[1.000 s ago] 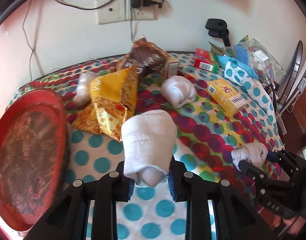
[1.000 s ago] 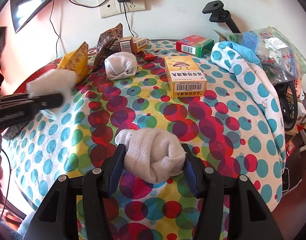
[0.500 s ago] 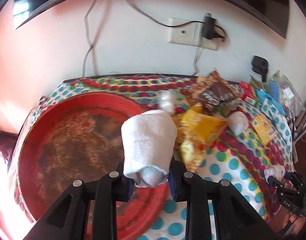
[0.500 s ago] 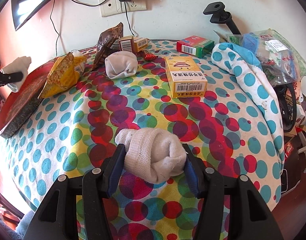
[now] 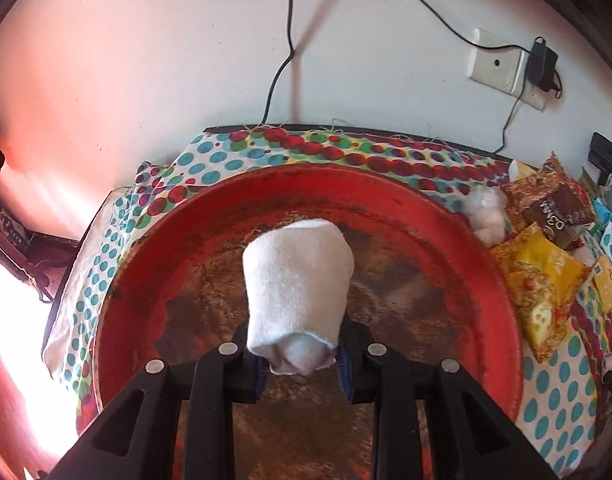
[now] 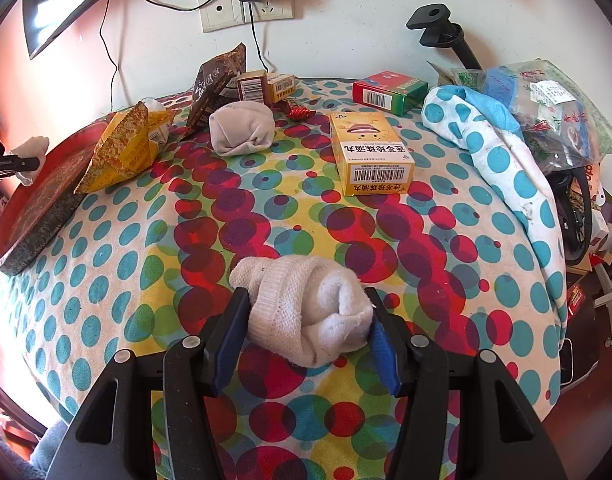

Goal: Organize objects
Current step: 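Lift the rolled white sock with the left tool and carry it over the red tray, then lower the rolled sock into the red tray and open the left tool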

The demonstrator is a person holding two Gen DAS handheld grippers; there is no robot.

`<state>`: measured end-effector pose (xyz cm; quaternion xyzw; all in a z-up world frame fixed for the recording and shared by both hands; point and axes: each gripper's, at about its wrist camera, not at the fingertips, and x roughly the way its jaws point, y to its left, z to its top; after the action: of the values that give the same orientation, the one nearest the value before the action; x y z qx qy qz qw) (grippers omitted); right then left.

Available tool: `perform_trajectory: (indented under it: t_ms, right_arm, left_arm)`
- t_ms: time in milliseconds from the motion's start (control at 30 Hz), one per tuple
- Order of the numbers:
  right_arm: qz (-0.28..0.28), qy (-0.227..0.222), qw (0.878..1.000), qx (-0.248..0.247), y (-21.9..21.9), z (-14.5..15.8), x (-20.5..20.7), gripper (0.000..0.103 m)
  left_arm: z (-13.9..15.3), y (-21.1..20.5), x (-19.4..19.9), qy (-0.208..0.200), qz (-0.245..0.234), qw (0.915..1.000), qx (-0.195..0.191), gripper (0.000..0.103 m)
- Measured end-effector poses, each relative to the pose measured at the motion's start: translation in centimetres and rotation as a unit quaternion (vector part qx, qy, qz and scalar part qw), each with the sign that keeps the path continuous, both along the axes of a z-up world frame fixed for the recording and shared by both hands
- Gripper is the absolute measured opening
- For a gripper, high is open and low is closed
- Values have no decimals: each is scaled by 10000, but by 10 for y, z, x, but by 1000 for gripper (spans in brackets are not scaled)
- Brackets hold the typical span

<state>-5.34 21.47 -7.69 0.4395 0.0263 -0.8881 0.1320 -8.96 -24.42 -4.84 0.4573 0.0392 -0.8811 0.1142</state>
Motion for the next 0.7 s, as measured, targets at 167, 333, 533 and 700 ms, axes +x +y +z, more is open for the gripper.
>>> perform_trajectory:
  t_ms: [167, 333, 533, 700]
  right_arm:
    - [-19, -6, 10000, 12, 0, 0, -1, 53]
    - [-26, -19, 10000, 54, 1, -1, -1, 54]
    - [-35, -35, 9999, 162, 7, -3, 1, 58]
    - [-56, -28, 9997, 251, 10, -5, 3, 60]
  left_arm:
    - [-12, -35, -14, -182, 75, 9998, 14, 27]
    - [-23, -64, -18, -345, 213, 9992, -72, 27]
    - [-29, -90, -12, -308, 378, 9988, 70, 27]
    - [-36, -93, -10, -396, 319, 9987, -27, 27]
